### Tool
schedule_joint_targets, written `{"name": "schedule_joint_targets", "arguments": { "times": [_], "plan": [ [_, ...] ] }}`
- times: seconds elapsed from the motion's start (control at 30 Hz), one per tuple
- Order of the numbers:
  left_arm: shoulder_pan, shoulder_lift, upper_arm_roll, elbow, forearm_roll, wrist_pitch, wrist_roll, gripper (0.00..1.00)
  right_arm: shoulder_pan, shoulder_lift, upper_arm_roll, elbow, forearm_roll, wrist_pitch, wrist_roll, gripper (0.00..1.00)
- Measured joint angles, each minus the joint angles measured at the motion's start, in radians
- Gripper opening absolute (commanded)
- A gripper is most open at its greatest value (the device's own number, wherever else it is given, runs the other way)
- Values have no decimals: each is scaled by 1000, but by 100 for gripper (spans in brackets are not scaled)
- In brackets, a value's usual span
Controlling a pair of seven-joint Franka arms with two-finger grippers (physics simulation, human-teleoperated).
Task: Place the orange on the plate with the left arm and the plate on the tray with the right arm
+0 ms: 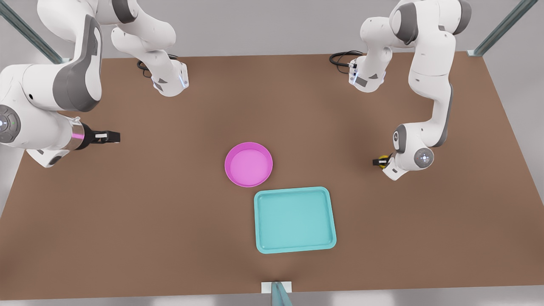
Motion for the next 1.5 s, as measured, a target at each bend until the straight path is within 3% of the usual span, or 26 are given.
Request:
{"name": "schedule_joint_targets", "arguments": {
  "times": [0.1,0.23,0.37,0.53,0.6,0.73,0.9,1.1,1.17,1.3,1.37,1.5],
  "plan": [
    [-1,8,0,0,-1,3,2,100,-1,2,0,-2,0,0,0,100],
    [-3,7,0,0,2,2,2,67,-2,6,0,-2,0,0,-1,100],
    [-5,0,0,0,10,1,-6,60,-2,7,0,-10,0,0,-2,100],
    [-54,-78,-39,78,13,-61,-21,60,-4,8,0,-16,1,1,-2,100],
    [-197,-55,-49,326,15,-168,-35,60,-7,8,0,-17,1,1,-2,100],
    [-411,165,-140,825,-26,-377,-115,60,-10,12,0,-25,1,2,-3,100],
    [-577,403,-205,1127,-59,-488,-268,61,-10,15,0,-35,3,4,-3,100],
    [-614,523,-226,1183,-66,-445,-450,64,-10,20,0,-38,5,4,-3,100],
    [-618,530,-227,1183,-69,-419,-499,100,-10,21,0,-42,5,3,-3,100],
    [-616,514,-221,1178,-71,-393,-585,100,-10,22,0,-51,5,3,-3,100],
    [-595,385,-143,1162,-71,-477,-611,100,-7,22,0,-155,37,29,-2,100],
    [-556,157,346,1156,-77,-789,-549,100,80,56,139,-528,208,376,15,100]
  ]
}}
